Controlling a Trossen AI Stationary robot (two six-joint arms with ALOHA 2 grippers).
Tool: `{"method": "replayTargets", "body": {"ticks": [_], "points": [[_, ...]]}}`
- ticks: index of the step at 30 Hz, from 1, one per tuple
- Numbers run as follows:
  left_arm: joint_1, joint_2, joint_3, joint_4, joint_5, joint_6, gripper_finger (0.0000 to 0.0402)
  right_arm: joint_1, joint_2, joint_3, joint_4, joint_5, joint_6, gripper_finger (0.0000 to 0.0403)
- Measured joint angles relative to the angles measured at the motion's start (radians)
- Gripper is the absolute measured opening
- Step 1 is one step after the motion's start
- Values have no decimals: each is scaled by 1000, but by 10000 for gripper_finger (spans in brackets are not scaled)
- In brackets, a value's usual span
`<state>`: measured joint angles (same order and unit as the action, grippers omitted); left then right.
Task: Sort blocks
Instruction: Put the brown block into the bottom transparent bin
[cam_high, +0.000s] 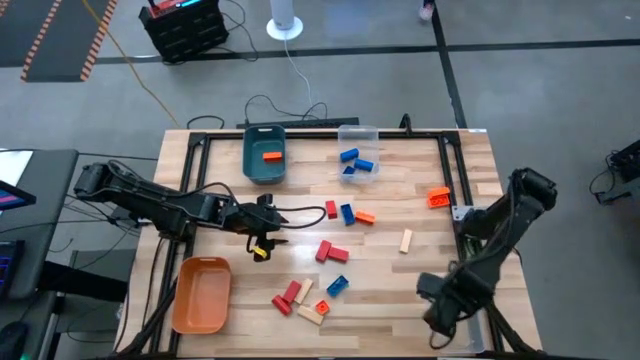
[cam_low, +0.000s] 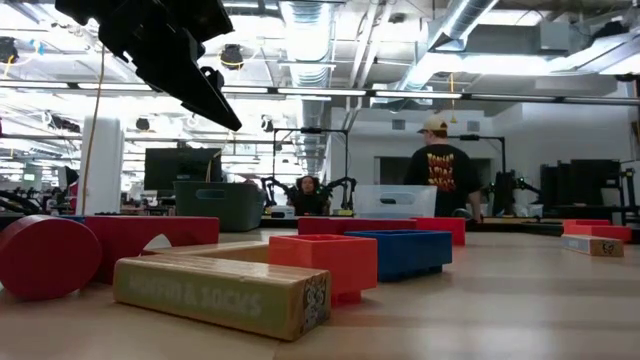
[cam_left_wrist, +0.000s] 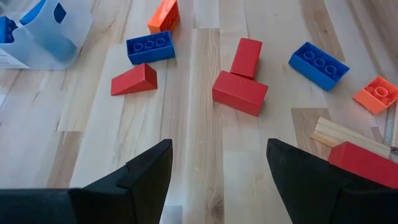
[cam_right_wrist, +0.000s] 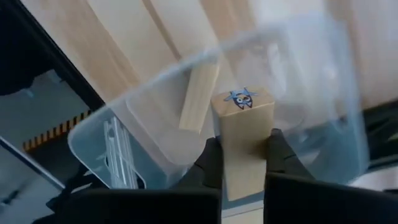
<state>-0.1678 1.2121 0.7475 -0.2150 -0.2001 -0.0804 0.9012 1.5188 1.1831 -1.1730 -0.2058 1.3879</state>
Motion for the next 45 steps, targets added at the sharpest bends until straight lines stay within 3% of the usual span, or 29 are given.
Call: {"method": "replayTargets", "body": {"ticks": [5,11,15,20,25,30,34,39,45], "points": [[0,0,0,0,0,3,254,65,-1,-42,27,-15,168,72],[0,0,0,-4,0,7,254,29,-69,-24,-58,-113,182,151],[0,0,0,-10,0,8,254,-40,-149,-2,-187,-10,151,179],[0,0,0,-21,0,18,254,-198,-196,-2,-305,184,-5,191],[0,0,0,-20,-7,23,254,-427,-182,-50,-254,313,-141,191],[0,0,0,-27,-9,32,254,-604,-148,-143,-68,301,-417,191],[0,0,0,-70,-9,33,254,-678,-108,-184,-11,278,-651,193],[0,0,0,-93,-9,34,254,-701,-50,-204,9,262,-910,217],[0,0,0,-93,-9,34,254,-658,15,-204,37,256,-1379,261]]}}
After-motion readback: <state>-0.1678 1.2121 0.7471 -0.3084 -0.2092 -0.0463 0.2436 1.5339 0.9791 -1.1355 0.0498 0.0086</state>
